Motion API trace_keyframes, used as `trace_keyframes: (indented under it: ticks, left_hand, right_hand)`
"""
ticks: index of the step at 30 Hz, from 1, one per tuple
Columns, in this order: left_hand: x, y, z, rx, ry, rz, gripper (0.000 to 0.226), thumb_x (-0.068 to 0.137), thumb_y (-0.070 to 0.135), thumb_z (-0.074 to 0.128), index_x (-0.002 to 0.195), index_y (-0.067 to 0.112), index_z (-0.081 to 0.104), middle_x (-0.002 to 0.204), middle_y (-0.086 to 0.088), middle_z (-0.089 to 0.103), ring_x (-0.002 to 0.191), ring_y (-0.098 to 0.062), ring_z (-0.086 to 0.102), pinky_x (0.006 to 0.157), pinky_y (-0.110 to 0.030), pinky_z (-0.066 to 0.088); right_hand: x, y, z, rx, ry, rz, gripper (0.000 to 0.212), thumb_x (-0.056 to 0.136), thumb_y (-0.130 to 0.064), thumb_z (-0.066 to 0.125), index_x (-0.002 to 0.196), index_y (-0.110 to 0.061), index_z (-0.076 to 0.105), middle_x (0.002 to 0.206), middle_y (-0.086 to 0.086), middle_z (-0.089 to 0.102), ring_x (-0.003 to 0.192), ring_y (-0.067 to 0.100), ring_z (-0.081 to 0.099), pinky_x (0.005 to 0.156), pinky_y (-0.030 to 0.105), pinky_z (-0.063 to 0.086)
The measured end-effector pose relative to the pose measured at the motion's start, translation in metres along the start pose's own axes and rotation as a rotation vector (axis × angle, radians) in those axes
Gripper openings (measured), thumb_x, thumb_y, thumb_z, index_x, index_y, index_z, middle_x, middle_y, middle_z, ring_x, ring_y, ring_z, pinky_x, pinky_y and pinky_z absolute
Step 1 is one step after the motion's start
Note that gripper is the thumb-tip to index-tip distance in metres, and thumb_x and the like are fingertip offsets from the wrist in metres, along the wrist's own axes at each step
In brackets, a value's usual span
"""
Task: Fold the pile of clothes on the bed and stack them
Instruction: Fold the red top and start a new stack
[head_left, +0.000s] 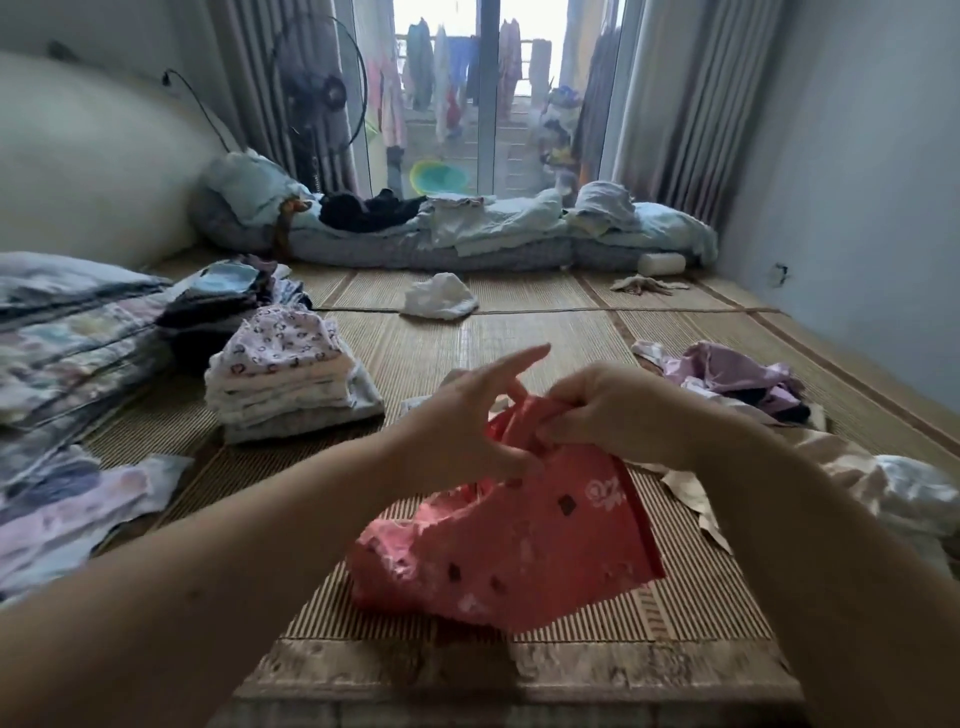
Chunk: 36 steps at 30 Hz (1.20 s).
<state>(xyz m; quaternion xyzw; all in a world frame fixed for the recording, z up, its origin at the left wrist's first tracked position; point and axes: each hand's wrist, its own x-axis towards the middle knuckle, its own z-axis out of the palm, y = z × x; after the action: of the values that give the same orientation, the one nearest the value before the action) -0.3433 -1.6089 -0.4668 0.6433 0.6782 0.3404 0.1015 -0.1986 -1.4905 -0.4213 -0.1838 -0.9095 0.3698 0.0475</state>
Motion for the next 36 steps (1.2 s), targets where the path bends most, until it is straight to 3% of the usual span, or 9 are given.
trace_keyframes:
  ticks: [3, 5, 8, 10, 14, 19, 23, 30, 36]
  left_hand:
    - [0.017, 0.011, -0.018, 0.275, -0.038, 0.039, 0.038, 0.070, 0.034, 0.080, 0.106, 0.026, 0.069, 0.099, 0.008, 0.051, 0.103, -0.003, 0.036, 0.094, -0.028, 0.032]
    - [0.025, 0.013, -0.028, 0.264, -0.104, 0.015, 0.019, 0.073, 0.026, 0.078, 0.087, 0.013, 0.072, 0.100, 0.003, 0.056, 0.105, -0.007, 0.043, 0.098, -0.029, 0.035]
    - [0.033, 0.014, -0.051, 0.206, -0.097, -0.063, 0.019, 0.073, 0.020, 0.071, 0.062, 0.011, 0.058, 0.070, 0.000, 0.054, 0.064, -0.005, 0.050, 0.061, -0.030, 0.042]
    - [0.036, 0.011, -0.069, 0.260, -0.057, -0.105, 0.019, 0.073, 0.023, 0.066, 0.064, 0.009, 0.057, 0.063, -0.004, 0.053, 0.055, -0.008, 0.048, 0.052, -0.033, 0.039]
    - [0.031, -0.005, -0.103, 0.469, -0.017, -0.099, 0.027, 0.077, 0.009, 0.063, 0.062, 0.024, 0.046, 0.062, 0.009, 0.052, 0.055, -0.003, 0.049, 0.049, -0.012, 0.034]
    - [0.025, -0.028, -0.130, 0.494, 0.033, -0.241, 0.031, 0.078, 0.000, 0.058, 0.075, 0.031, 0.057, 0.071, 0.003, 0.060, 0.057, -0.016, 0.054, 0.052, -0.026, 0.041]
    - [0.025, -0.037, -0.145, 0.463, 0.146, -0.223, 0.022, 0.081, -0.003, 0.055, 0.087, 0.015, 0.066, 0.077, -0.005, 0.066, 0.068, -0.026, 0.061, 0.066, -0.037, 0.051]
    - [0.023, -0.053, -0.164, 0.503, 0.321, -0.296, 0.020, 0.079, 0.009, 0.060, 0.082, 0.026, 0.070, 0.069, 0.007, 0.068, 0.065, -0.016, 0.066, 0.065, -0.034, 0.052]
    - [0.042, -0.057, -0.154, 0.433, 0.175, -0.483, 0.017, 0.082, 0.008, 0.059, 0.083, 0.018, 0.073, 0.062, 0.004, 0.066, 0.056, -0.017, 0.058, 0.053, -0.028, 0.046]
  right_hand:
    - [-0.001, -0.012, -0.017, -0.094, 0.069, -0.062, 0.015, 0.083, -0.017, 0.070, 0.077, -0.030, 0.074, 0.076, -0.003, 0.073, 0.061, 0.004, 0.063, 0.060, 0.021, 0.051]
    - [-0.002, -0.014, -0.026, -0.159, 0.117, -0.107, 0.013, 0.078, -0.024, 0.074, 0.071, -0.034, 0.070, 0.067, -0.011, 0.068, 0.057, -0.002, 0.057, 0.055, 0.018, 0.047]
    - [-0.008, -0.005, -0.039, -0.252, 0.153, -0.065, 0.013, 0.066, -0.036, 0.081, 0.066, -0.036, 0.067, 0.058, -0.018, 0.063, 0.049, -0.004, 0.056, 0.043, 0.011, 0.040]
    - [-0.010, 0.011, -0.047, -0.391, 0.144, 0.027, 0.012, 0.070, -0.034, 0.080, 0.069, -0.030, 0.069, 0.058, -0.011, 0.065, 0.047, -0.002, 0.057, 0.042, 0.013, 0.042]
    - [-0.015, 0.044, -0.060, -0.356, 0.224, 0.122, 0.010, 0.081, -0.023, 0.074, 0.072, -0.024, 0.071, 0.048, -0.012, 0.060, 0.039, -0.004, 0.052, 0.039, 0.008, 0.036]
    - [-0.020, 0.054, -0.080, 0.024, 0.413, 0.032, 0.020, 0.080, -0.007, 0.073, 0.069, -0.024, 0.073, 0.055, -0.006, 0.066, 0.053, 0.006, 0.057, 0.053, 0.014, 0.046]
    - [-0.017, 0.047, -0.092, 0.226, 0.489, -0.050, 0.010, 0.083, -0.013, 0.070, 0.075, -0.014, 0.075, 0.064, 0.000, 0.069, 0.066, 0.016, 0.060, 0.070, 0.031, 0.051]
    - [-0.009, 0.036, -0.108, 0.297, 0.595, -0.122, 0.017, 0.086, -0.005, 0.065, 0.072, -0.013, 0.070, 0.053, -0.008, 0.066, 0.045, -0.001, 0.056, 0.043, 0.009, 0.042]
    - [0.036, 0.054, -0.116, 0.177, 0.674, 0.217, 0.015, 0.076, -0.001, 0.071, 0.082, -0.015, 0.071, 0.074, 0.007, 0.066, 0.062, 0.018, 0.058, 0.058, 0.028, 0.050]
